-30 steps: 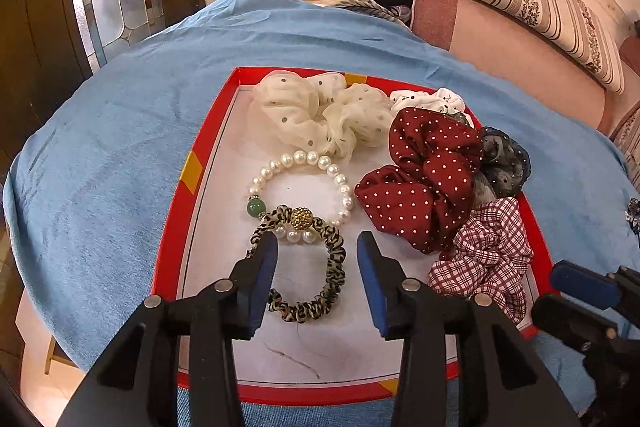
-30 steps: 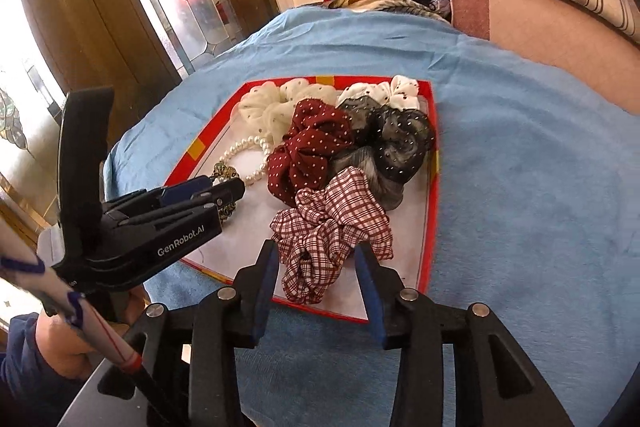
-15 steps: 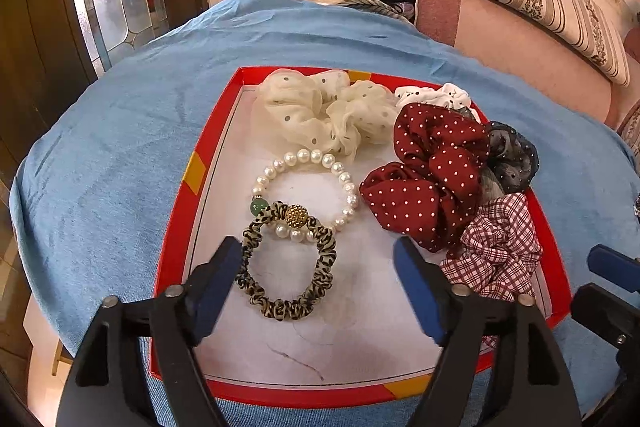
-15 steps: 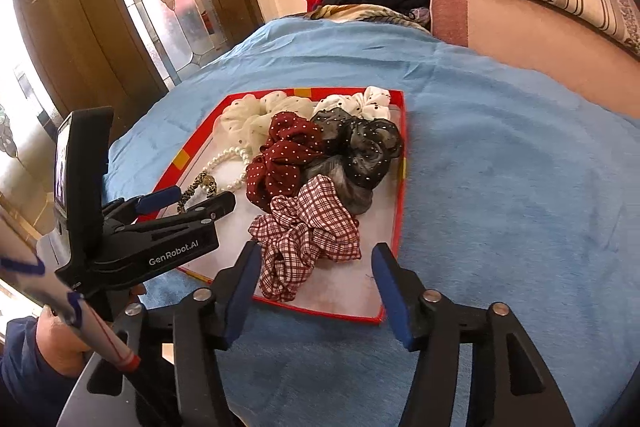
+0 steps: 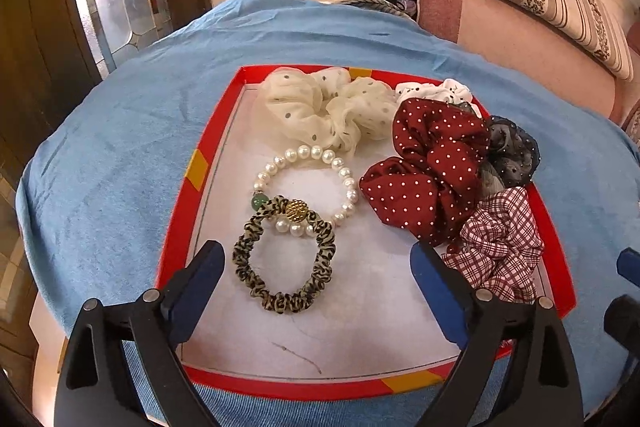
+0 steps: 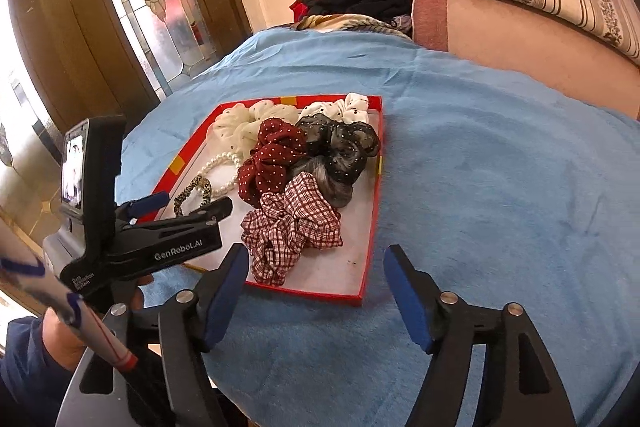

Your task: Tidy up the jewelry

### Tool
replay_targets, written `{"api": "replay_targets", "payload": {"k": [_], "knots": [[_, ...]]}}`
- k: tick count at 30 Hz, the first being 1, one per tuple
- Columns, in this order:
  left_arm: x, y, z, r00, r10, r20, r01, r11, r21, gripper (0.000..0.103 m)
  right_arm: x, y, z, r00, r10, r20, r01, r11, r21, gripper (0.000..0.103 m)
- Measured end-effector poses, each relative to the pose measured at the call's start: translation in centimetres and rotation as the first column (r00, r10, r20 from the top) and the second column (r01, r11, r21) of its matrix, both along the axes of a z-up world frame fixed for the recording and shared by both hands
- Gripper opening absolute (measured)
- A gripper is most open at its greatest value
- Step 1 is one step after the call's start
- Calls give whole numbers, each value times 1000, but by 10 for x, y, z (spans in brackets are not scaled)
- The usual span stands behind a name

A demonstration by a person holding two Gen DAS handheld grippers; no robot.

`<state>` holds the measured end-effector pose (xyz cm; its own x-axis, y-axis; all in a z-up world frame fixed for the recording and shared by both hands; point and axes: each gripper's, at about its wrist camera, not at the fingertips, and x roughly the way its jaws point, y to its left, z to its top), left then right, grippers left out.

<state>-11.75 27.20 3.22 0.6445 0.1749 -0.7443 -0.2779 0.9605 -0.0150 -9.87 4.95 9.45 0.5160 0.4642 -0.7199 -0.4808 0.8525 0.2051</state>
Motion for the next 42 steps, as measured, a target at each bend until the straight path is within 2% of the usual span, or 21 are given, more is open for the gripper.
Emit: {"api": "replay_targets", "payload": {"k": [7,11,13,19,25,30,34,37,39,42], "knots": [[-40,-3,15,997,48,58,-46,998,-38,94,-13,-10,6,1000,-19,24,19,1000,-5,76],[-67,-13,31,993,47,106,-44,999,-31,94,-22,-19,12,999,-42,23,42,999,3,77],[-81,-22,41,991,35,130,-32,999,-24,98,-28,-23,16,999,-46,25,46,999,10,77],[-115,-43,66,982,-12,189,14,1000,-6,100,-56,-34,32,997,-53,61,52,999,16,78],[-141,-59,93,978,19,209,-27,999,37,102,-84,-48,50,991,-72,112,71,997,12,80],[-162,-66,121,963,46,266,-85,987,138,103,-109,-53,70,973,-104,208,118,991,-59,84],[-167,-71,128,965,56,255,-107,975,192,103,-128,-50,86,945,-128,301,174,976,-131,87],[-166,-68,126,961,106,254,-156,970,186,103,-136,-49,93,925,-137,353,200,968,-150,90],[-164,-67,124,956,102,274,-157,970,187,103,-138,-47,94,916,-140,376,216,962,-168,90],[-158,-64,117,957,111,266,-163,970,182,103,-132,-43,90,920,-130,371,211,959,-188,90]]}}
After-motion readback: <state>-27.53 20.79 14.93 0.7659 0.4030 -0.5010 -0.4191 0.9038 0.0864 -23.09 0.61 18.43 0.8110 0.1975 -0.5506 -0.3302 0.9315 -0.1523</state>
